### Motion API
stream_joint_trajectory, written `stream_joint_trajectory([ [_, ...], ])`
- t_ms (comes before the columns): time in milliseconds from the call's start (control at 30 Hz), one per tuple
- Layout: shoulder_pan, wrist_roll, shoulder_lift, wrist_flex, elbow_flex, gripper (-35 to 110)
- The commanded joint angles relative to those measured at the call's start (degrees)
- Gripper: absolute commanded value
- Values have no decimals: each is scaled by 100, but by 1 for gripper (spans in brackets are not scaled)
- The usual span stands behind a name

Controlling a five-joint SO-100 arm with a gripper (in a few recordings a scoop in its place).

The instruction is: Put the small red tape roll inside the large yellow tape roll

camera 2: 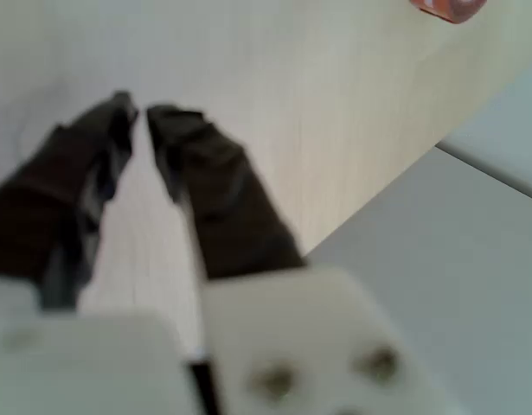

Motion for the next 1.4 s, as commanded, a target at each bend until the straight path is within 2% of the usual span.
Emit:
stream_joint_trajectory([
  [0, -3305, 272, -18, 976, -35, 0],
  [33, -3375, 229, -18, 976, -44, 0],
  [200, -2399, 167, -26, 896, -44, 6],
  [233, -2364, -105, -35, 888, -44, 7],
  [333, -1828, -316, -35, 817, -44, 0],
  [500, -940, 563, -18, 62, -211, 0],
  [600, -659, 563, -114, 97, -888, 0],
  [800, -185, 510, -2303, 9, -2988, 0],
  [1067, 659, 510, -5300, -993, -4983, 0],
  [1200, 1169, 501, -7119, -1011, -6179, 0],
  [1367, 1477, -431, -8437, -1037, -7066, 6],
])
